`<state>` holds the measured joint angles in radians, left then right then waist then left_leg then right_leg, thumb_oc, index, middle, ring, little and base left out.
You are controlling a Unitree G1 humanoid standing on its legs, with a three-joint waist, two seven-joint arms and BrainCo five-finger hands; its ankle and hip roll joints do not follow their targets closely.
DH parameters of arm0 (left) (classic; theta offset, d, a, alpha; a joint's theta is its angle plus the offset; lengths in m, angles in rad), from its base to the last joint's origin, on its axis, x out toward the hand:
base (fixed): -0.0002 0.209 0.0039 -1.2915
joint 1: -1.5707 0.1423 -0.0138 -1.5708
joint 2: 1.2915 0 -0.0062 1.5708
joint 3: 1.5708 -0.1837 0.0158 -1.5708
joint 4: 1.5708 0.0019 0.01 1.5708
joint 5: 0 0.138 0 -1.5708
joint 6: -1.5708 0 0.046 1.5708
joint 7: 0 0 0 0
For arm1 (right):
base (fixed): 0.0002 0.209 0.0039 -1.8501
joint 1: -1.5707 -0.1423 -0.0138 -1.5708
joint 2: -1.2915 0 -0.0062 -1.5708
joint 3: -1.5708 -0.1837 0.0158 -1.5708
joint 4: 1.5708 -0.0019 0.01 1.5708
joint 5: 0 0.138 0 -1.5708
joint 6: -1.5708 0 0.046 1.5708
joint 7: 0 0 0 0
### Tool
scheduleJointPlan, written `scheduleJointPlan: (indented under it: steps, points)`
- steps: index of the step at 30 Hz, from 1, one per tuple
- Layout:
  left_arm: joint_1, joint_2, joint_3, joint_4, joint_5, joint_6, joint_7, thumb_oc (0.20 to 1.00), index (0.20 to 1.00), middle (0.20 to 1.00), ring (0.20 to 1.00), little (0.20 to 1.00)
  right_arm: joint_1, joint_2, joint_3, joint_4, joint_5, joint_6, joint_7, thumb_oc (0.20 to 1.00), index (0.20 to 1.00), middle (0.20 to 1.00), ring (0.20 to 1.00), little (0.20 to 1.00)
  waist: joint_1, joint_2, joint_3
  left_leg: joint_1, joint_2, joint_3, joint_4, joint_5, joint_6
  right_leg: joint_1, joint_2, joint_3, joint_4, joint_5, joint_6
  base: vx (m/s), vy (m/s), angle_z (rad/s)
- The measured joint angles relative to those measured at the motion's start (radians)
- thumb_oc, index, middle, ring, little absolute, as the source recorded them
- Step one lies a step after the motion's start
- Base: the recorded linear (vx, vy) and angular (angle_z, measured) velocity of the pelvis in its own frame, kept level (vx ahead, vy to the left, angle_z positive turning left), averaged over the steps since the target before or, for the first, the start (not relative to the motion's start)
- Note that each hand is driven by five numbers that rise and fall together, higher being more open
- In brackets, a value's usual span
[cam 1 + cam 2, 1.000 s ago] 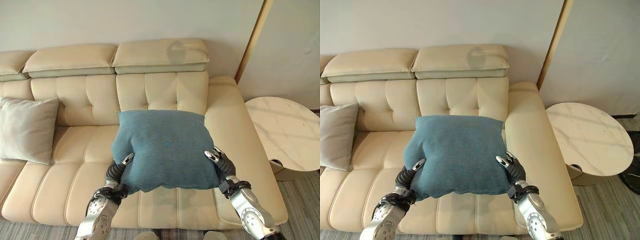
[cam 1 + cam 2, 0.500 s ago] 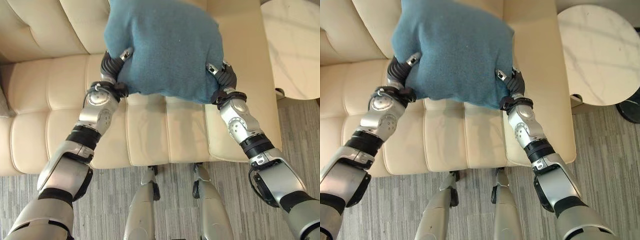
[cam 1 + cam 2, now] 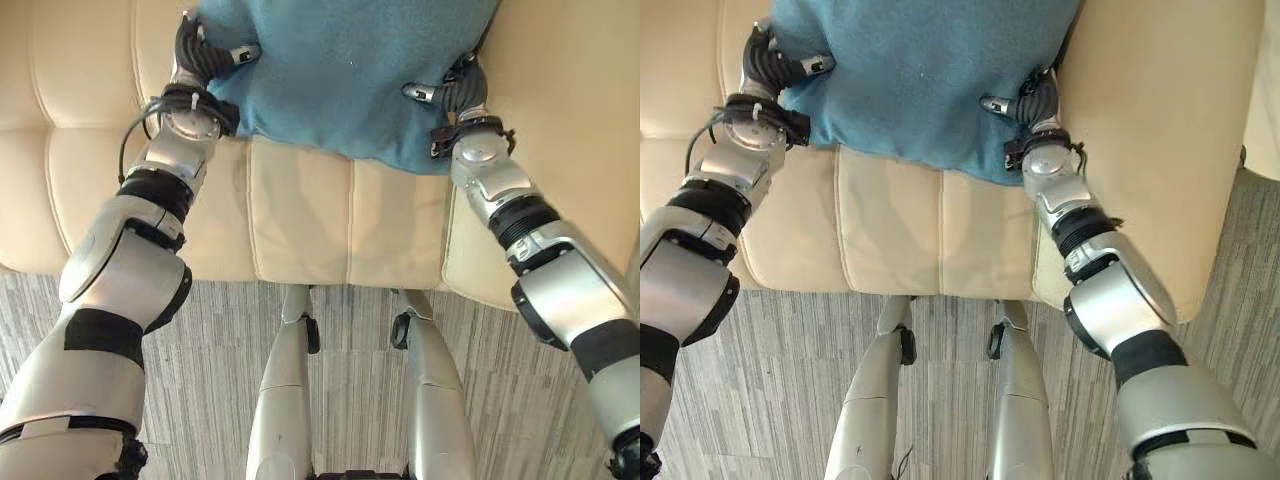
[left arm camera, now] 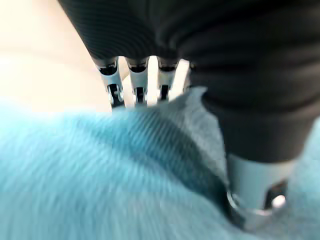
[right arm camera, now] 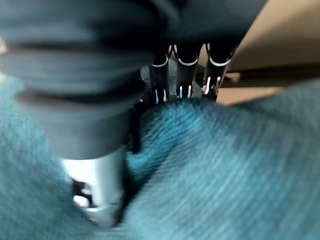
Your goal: Pick up all the scattered cushions and arrange them neatly on the sofa.
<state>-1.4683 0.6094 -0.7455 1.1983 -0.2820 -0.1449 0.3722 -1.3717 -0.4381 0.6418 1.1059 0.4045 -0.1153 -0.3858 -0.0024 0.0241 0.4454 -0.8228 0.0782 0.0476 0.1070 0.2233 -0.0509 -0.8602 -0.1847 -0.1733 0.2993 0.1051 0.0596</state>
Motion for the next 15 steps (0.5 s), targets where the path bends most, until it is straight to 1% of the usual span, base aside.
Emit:
scheduleJointPlan:
  steps: [2,3,4,6,7,8,9,10,11,12,14,15]
  points:
    - [-0.011,0.008,-0.02,0.029,0.07,0.014,0.009,1.0,1.0,1.0,1.0,1.0,-0.007,-0.004,0.016,0.015,-0.036,0.015,-0.005,1.0,1.0,1.0,1.0,1.0,0.001,0.0,0.0,0.0,-0.001,-0.01,0.003,0.0,0.0,0.0,-0.001,-0.007,0.012,-0.006,-0.003,0.01,-0.009,0.09]
    - [-0.012,0.011,-0.017,0.043,0.108,0.032,0.013,1.0,1.0,1.0,1.0,1.0,-0.006,-0.005,0.014,0.017,-0.053,0.023,-0.006,1.0,1.0,1.0,1.0,1.0,0.003,0.0,0.0,0.0,0.001,-0.012,0.008,0.0,0.0,0.0,-0.002,-0.011,0.023,-0.011,-0.006,0.01,-0.008,0.07]
    - [-0.008,0.015,-0.015,0.048,0.116,0.036,0.012,1.0,1.0,1.0,1.0,1.0,-0.005,-0.006,0.016,0.023,-0.07,0.027,-0.005,1.0,1.0,1.0,1.0,1.0,0.004,0.0,0.0,0.002,0.001,-0.013,0.008,0.0,0.0,0.0,-0.002,-0.013,0.028,-0.013,-0.008,0.0,0.001,0.05]
    - [-0.002,0.022,0.015,0.083,0.141,0.052,0.005,1.0,1.0,1.0,1.0,1.0,-0.008,-0.014,0.017,0.038,-0.121,0.039,-0.004,1.0,1.0,1.0,1.0,1.0,0.008,-0.001,-0.001,0.005,0.003,-0.013,0.009,0.0,-0.001,0.004,-0.002,-0.014,0.03,-0.014,-0.01,0.01,0.03,0.01]
    - [0.02,0.04,0.053,0.099,0.144,0.066,-0.014,1.0,1.0,1.0,1.0,1.0,-0.002,-0.022,0.008,0.049,-0.134,0.049,-0.003,1.0,1.0,1.0,1.0,1.0,0.008,-0.001,-0.001,0.011,0.003,-0.012,0.01,0.001,-0.001,0.009,-0.001,-0.014,0.031,-0.013,-0.01,0.05,0.071,0.0]
    - [0.053,0.053,0.103,0.098,0.143,0.064,-0.025,1.0,1.0,1.0,1.0,1.0,0.012,-0.025,-0.012,0.052,-0.138,0.05,0.0,1.0,1.0,1.0,1.0,1.0,0.008,-0.003,0.001,0.025,0.002,-0.011,0.009,0.001,0.0,0.022,-0.001,-0.013,0.031,-0.013,-0.01,0.08,0.082,-0.04]
    - [0.158,0.062,0.246,0.078,0.107,0.062,-0.051,1.0,1.0,1.0,1.0,1.0,0.078,-0.017,-0.119,0.041,-0.115,0.052,0.014,1.0,1.0,1.0,1.0,1.0,0.009,-0.008,0.004,0.065,0.001,-0.008,0.007,-0.003,0.001,0.061,-0.001,-0.009,0.023,-0.013,-0.01,0.05,0.042,-0.06]
    - [0.225,0.062,0.319,0.059,0.075,0.059,-0.064,1.0,1.0,1.0,1.0,1.0,0.117,-0.006,-0.178,0.026,-0.095,0.05,0.018,1.0,1.0,1.0,1.0,1.0,0.007,-0.009,0.005,0.096,0.001,-0.007,0.006,-0.009,0.003,0.092,-0.002,-0.009,0.017,-0.015,-0.01,0.07,0.048,-0.07]
    - [0.286,0.064,0.346,0.067,0.04,0.065,-0.076,1.0,1.0,1.0,1.0,1.0,0.16,-0.002,-0.202,0.031,-0.068,0.056,0.018,1.0,1.0,1.0,1.0,1.0,0.007,-0.009,0.004,0.13,0.001,-0.005,0.001,-0.015,0.003,0.129,-0.001,-0.009,0.005,-0.017,-0.008,0.12,0.08,-0.05]
    - [0.46,0.076,0.431,0.057,-0.048,0.077,-0.124,1.0,1.0,1.0,1.0,1.0,0.28,0.002,-0.294,0.019,-0.003,0.06,0.024,1.0,1.0,1.0,1.0,1.0,0.005,-0.014,-0.005,0.204,0.001,-0.004,-0.012,-0.041,0.0,0.207,-0.001,-0.007,-0.02,-0.037,0.007,0.12,0.08,-0.05]
    - [0.65,0.077,0.599,0.027,-0.135,0.074,-0.159,1.0,1.0,1.0,1.0,1.0,0.418,0.007,-0.423,-0.026,0.053,0.049,0.036,1.0,1.0,1.0,1.0,1.0,0.005,-0.024,-0.012,0.273,0.003,0.002,-0.022,-0.053,0.001,0.287,0.003,-0.009,-0.059,-0.038,0.017,0.05,0.074,-0.06]
    - [0.703,0.076,0.611,0.023,-0.161,0.074,-0.161,1.0,1.0,1.0,1.0,1.0,0.456,0.007,-0.428,-0.032,0.07,0.05,0.04,1.0,1.0,1.0,1.0,1.0,0.006,-0.028,-0.021,0.284,0.0,0.007,-0.024,-0.049,0.001,0.298,0.006,-0.014,-0.063,-0.024,0.01,0.04,0.056,-0.06]
